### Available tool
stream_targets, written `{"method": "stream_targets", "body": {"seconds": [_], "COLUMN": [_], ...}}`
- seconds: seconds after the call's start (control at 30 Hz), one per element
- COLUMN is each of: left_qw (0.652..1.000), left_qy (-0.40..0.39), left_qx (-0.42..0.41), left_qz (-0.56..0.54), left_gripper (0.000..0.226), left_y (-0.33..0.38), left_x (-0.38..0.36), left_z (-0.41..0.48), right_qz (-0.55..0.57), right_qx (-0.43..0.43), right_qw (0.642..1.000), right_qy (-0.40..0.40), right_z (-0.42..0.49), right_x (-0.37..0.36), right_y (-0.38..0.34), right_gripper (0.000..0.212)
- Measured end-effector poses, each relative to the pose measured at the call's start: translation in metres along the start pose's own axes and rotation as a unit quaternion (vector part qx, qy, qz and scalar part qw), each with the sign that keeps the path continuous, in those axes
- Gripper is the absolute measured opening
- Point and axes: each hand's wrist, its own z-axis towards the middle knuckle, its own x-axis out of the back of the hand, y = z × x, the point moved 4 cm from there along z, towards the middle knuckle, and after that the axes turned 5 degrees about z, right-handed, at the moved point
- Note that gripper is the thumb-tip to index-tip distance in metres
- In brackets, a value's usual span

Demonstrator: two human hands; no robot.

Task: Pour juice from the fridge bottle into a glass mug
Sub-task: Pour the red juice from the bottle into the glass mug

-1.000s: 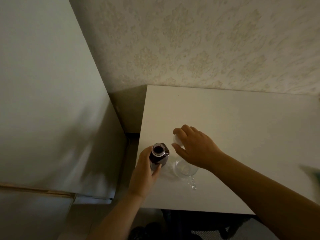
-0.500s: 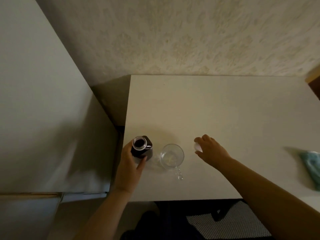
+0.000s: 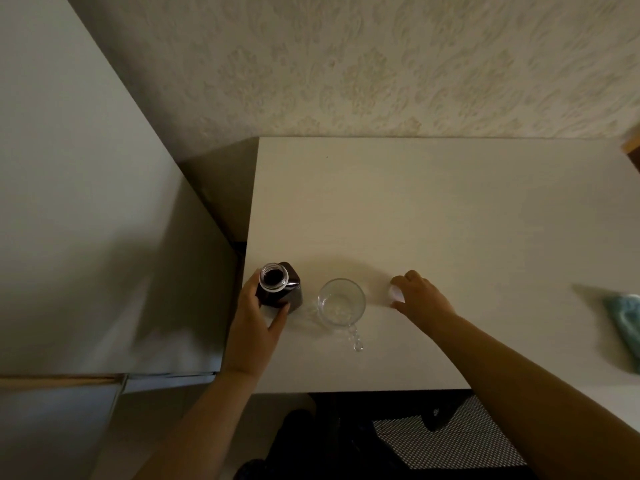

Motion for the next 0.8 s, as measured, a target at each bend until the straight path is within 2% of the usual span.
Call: {"method": "stream_targets", "body": {"seconds": [0.3, 0.4, 0.63, 0.7, 0.8], "left_qw": [0.999, 0.999, 0.996, 0.995, 0.993], "left_qy": [-0.004, -0.009, -0.019, -0.023, -0.025], "left_qx": [-0.011, -0.012, -0.027, -0.022, -0.024], "left_qz": [-0.034, -0.047, -0.08, -0.097, -0.114], "left_gripper": [0.074, 0.075, 0.077, 0.077, 0.077], "left_y": [-0.002, -0.003, -0.006, -0.008, -0.007], "left_x": [0.0, 0.0, -0.002, -0.002, 0.0], "left_z": [0.001, 0.002, 0.003, 0.005, 0.007], "right_qz": [-0.022, -0.049, 0.058, 0.122, 0.224], "right_qx": [-0.006, -0.006, 0.005, -0.003, -0.045], "right_qw": [1.0, 0.999, 0.994, 0.99, 0.973], "right_qy": [-0.004, 0.017, 0.088, 0.077, 0.039], "right_z": [-0.008, -0.016, -0.061, -0.076, -0.087], "right_x": [-0.003, 0.002, 0.002, -0.007, -0.024], "right_y": [0.0, -0.002, -0.029, -0.041, -0.058], "right_gripper": [0.056, 0.057, 0.043, 0.055, 0.087]}}
